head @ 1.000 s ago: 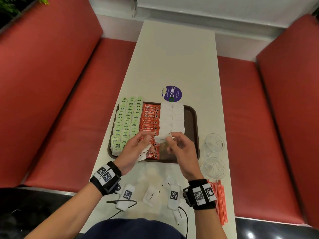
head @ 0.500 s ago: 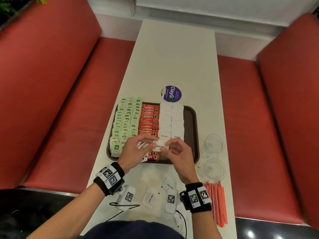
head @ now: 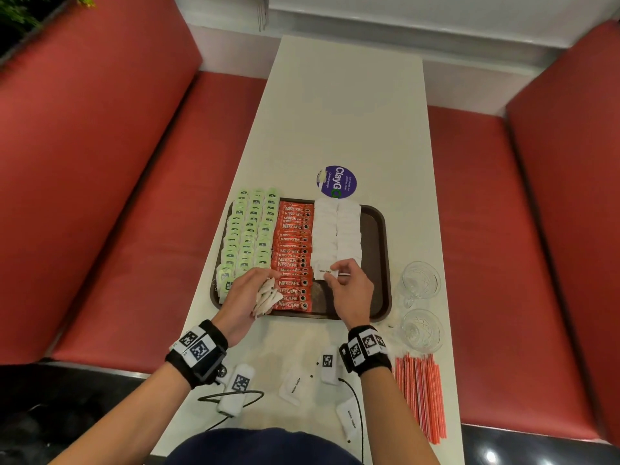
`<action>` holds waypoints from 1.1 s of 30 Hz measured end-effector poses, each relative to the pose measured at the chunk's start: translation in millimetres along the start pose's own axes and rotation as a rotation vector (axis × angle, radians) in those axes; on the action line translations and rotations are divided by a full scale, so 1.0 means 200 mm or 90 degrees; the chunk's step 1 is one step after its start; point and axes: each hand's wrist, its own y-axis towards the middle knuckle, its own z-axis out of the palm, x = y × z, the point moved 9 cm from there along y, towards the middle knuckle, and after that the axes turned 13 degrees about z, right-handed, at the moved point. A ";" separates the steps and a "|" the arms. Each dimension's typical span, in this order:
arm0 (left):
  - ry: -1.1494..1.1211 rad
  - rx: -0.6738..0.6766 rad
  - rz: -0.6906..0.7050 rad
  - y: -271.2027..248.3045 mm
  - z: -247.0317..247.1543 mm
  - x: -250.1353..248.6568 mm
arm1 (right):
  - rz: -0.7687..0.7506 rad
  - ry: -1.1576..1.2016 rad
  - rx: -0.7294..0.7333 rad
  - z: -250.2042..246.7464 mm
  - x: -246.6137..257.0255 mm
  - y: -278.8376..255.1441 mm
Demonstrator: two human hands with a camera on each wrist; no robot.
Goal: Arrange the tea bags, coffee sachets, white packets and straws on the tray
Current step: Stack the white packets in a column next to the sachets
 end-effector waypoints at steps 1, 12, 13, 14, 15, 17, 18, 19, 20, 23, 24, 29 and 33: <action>-0.014 0.003 -0.002 0.00 0.00 0.00 | -0.002 -0.014 -0.002 0.02 0.00 0.01; -0.052 0.044 -0.018 -0.01 0.02 0.00 | -0.027 -0.099 -0.019 0.07 0.05 0.03; -0.051 0.048 -0.016 -0.02 0.03 -0.01 | -0.033 -0.121 -0.023 0.08 0.05 0.03; -0.048 0.051 -0.014 -0.02 0.04 -0.01 | -0.038 -0.143 -0.028 0.09 0.06 0.02; -0.043 0.053 -0.013 -0.02 0.04 -0.02 | -0.039 -0.162 -0.032 0.09 0.05 0.02; -0.032 0.056 -0.009 -0.02 0.05 -0.02 | -0.025 -0.192 -0.045 0.09 0.03 0.01; -0.028 0.058 -0.007 -0.01 0.05 -0.02 | -0.019 -0.202 -0.053 0.08 0.03 0.01; -0.026 0.061 -0.003 -0.01 0.05 -0.03 | -0.019 -0.205 -0.060 0.07 0.03 0.00; -0.023 0.064 0.003 -0.01 0.05 -0.03 | -0.023 -0.198 -0.061 0.05 0.05 -0.01; -0.020 0.074 0.032 -0.01 0.07 -0.05 | -0.007 -0.089 0.006 0.01 0.16 -0.08; -0.017 0.075 0.046 -0.01 0.07 -0.06 | 0.009 -0.046 0.054 0.02 0.20 -0.13; 0.075 0.121 0.155 -0.02 0.14 -0.12 | 0.073 0.073 0.250 0.06 0.29 -0.36; 0.270 0.185 0.247 -0.02 0.21 -0.13 | 0.159 0.181 0.307 0.08 0.21 -0.37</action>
